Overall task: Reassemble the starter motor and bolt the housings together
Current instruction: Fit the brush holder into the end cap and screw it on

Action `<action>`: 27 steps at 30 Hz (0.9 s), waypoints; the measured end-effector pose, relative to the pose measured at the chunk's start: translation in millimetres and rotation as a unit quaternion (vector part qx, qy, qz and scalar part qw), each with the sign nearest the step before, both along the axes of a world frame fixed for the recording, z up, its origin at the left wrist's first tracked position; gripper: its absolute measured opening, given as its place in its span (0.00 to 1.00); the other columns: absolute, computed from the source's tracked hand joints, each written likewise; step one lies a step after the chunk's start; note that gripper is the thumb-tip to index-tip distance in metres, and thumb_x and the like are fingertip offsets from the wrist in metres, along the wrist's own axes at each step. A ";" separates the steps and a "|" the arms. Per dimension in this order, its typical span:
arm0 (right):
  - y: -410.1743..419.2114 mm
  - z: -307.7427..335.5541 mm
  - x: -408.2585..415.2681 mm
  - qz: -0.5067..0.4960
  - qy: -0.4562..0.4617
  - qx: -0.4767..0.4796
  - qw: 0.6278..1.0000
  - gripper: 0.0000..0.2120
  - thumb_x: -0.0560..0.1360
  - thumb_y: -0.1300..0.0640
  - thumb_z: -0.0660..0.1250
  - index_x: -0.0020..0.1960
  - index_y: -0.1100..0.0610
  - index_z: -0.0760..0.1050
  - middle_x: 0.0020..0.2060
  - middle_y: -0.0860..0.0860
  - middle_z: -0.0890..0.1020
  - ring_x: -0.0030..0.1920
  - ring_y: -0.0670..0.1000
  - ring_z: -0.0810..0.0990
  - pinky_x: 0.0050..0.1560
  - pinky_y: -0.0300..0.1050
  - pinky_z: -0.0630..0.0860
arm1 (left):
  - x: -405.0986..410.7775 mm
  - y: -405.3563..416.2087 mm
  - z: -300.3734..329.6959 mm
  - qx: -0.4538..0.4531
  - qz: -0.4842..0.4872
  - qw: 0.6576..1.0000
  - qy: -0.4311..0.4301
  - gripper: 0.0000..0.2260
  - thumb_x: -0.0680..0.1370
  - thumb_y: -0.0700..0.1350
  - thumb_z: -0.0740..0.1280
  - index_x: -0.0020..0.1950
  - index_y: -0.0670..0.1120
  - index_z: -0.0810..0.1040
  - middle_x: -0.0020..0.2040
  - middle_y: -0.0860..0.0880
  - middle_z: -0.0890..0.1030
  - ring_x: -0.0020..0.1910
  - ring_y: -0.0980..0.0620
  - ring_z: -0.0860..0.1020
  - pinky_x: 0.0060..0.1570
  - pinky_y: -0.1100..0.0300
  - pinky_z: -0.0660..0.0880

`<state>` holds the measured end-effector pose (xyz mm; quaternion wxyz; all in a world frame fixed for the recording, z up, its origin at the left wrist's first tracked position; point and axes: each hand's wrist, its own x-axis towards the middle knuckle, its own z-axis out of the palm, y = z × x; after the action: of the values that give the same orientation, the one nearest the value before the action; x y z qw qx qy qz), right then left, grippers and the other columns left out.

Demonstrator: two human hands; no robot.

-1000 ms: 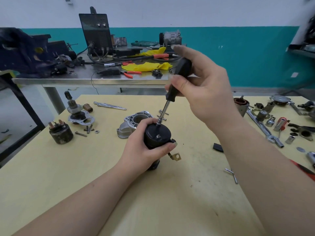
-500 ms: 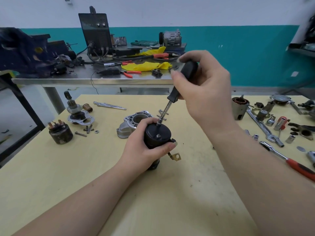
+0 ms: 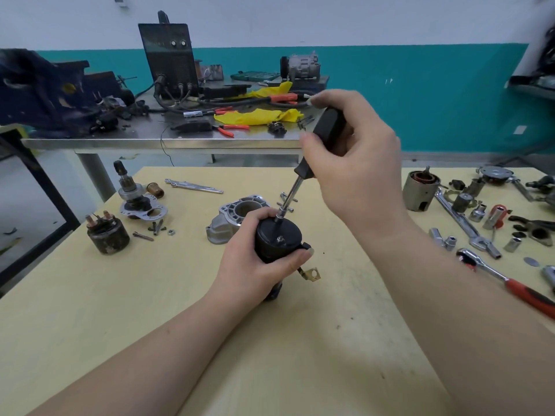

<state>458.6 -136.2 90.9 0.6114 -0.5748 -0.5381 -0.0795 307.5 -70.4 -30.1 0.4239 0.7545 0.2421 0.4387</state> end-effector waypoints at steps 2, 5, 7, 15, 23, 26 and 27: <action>-0.2 2.6 5.8 0.050 0.009 -0.032 0.998 0.19 0.80 0.57 0.73 0.69 0.48 0.78 0.52 0.40 0.82 0.52 0.50 0.85 0.54 0.51 0.85 | 0.2 -0.4 1.0 -0.002 0.000 1.000 -0.004 0.26 0.68 0.56 0.84 0.59 0.70 0.75 0.53 0.64 0.84 0.53 0.63 0.83 0.50 0.75 0.74; -4.3 9.9 17.1 0.234 0.096 -0.074 0.965 0.23 0.83 0.64 0.67 0.76 0.51 0.72 0.62 0.50 0.82 0.62 0.53 0.84 0.61 0.51 0.84 | -1.2 1.3 3.0 0.000 -0.009 1.000 0.004 0.26 0.67 0.58 0.83 0.60 0.70 0.75 0.54 0.65 0.84 0.54 0.64 0.82 0.52 0.75 0.74; -8.1 12.4 22.0 0.283 0.122 -0.078 0.948 0.23 0.83 0.69 0.64 0.75 0.53 0.72 0.61 0.57 0.82 0.60 0.56 0.86 0.60 0.52 0.84 | -1.9 1.8 3.1 -0.001 -0.011 1.000 0.004 0.27 0.67 0.58 0.83 0.60 0.70 0.75 0.54 0.65 0.84 0.53 0.64 0.82 0.52 0.75 0.74; 3.2 0.1 6.7 0.058 0.041 0.008 0.997 0.16 0.77 0.58 0.75 0.64 0.51 0.80 0.48 0.40 0.82 0.51 0.49 0.84 0.55 0.52 0.84 | 1.2 1.1 -0.1 -0.001 -0.001 1.000 -0.007 0.27 0.67 0.58 0.83 0.60 0.70 0.75 0.54 0.62 0.85 0.54 0.61 0.84 0.51 0.74 0.75; -12.5 12.5 31.9 0.349 0.153 -0.084 0.921 0.27 0.81 0.73 0.65 0.74 0.51 0.73 0.56 0.61 0.85 0.60 0.62 0.86 0.64 0.60 0.81 | -2.7 3.2 3.9 -0.021 -0.030 0.999 0.000 0.27 0.66 0.57 0.84 0.60 0.68 0.76 0.53 0.61 0.85 0.52 0.60 0.85 0.51 0.73 0.76; -8.4 12.1 23.6 0.276 0.155 -0.058 0.947 0.24 0.79 0.73 0.68 0.70 0.53 0.75 0.52 0.64 0.86 0.54 0.62 0.87 0.58 0.56 0.85 | -1.1 -0.1 2.5 -0.012 -0.013 1.000 -0.012 0.27 0.66 0.58 0.84 0.59 0.71 0.76 0.53 0.63 0.85 0.52 0.61 0.84 0.51 0.75 0.75; -6.5 11.1 19.1 0.255 0.151 -0.049 0.954 0.22 0.79 0.72 0.69 0.69 0.54 0.76 0.52 0.64 0.86 0.53 0.62 0.87 0.57 0.56 0.85 | -0.6 -0.9 1.3 -0.010 -0.008 1.000 -0.015 0.27 0.66 0.59 0.84 0.59 0.71 0.75 0.54 0.62 0.85 0.53 0.61 0.84 0.51 0.74 0.75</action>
<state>477.7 -142.7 102.1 0.6566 -0.4531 -0.5712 0.1931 306.9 -71.3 -28.8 0.4386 0.7452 0.2345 0.4442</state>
